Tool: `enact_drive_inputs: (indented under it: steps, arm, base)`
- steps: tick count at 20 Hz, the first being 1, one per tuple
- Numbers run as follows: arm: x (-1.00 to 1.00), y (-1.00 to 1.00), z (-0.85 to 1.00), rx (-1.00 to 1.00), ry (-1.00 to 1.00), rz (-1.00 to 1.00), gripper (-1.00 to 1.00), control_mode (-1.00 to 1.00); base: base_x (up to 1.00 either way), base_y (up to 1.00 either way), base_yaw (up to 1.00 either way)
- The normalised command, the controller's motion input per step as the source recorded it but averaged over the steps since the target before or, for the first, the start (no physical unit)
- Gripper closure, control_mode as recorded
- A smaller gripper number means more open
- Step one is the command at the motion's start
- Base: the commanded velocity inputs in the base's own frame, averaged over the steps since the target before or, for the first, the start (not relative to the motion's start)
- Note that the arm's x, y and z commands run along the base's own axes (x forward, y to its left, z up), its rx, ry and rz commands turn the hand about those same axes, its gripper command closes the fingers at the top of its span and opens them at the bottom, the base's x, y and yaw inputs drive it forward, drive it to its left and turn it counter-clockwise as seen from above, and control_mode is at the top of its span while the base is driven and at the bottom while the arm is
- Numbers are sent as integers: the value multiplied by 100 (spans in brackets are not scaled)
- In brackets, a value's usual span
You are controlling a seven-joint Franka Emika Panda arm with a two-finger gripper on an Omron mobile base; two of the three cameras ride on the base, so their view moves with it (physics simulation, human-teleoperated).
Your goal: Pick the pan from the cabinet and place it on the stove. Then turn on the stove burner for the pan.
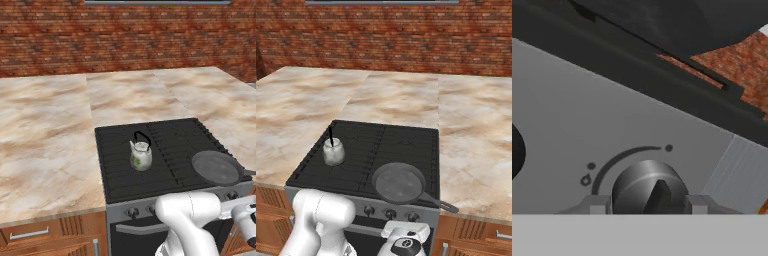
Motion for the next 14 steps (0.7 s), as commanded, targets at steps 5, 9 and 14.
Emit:
enact_drive_inputs:
  steps: [5,9,14]
  arm:
    - [-7,0,2,-43,-5,8,100,-100]
    - [-6,0,0,-43,-4,10,100,-100]
    - [-6,0,0,-44,-3,13,100,-100]
  base:
    - [0,0,0]
    - [0,0,0]
    - [0,0,0]
